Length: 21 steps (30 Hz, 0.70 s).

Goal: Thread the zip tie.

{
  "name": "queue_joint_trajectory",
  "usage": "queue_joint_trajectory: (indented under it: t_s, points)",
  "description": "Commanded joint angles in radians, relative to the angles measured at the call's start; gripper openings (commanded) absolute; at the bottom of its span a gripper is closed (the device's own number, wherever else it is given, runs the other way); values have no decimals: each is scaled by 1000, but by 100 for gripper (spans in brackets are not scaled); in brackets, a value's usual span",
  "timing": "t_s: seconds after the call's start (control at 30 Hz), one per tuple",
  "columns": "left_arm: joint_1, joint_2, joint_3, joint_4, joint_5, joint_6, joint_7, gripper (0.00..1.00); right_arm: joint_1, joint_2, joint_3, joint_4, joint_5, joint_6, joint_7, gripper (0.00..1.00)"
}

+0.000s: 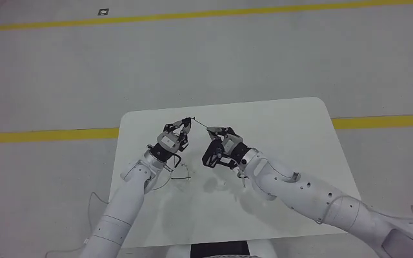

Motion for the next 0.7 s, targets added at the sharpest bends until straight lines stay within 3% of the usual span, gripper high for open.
queue_joint_trajectory:
  t_s: [0.0,0.37,0.67]
  points:
    - [-1,0,-1,0,-1,-1,0,0,-6,4,7,-2,0,2,3,0]
    - [-9,1,-13,-1,-13,-6,-4,0,-47,20,43,-10,0,19,14,0]
    - [-4,13,-82,-17,-32,10,-16,0,-119,21,134,8,11,65,54,0]
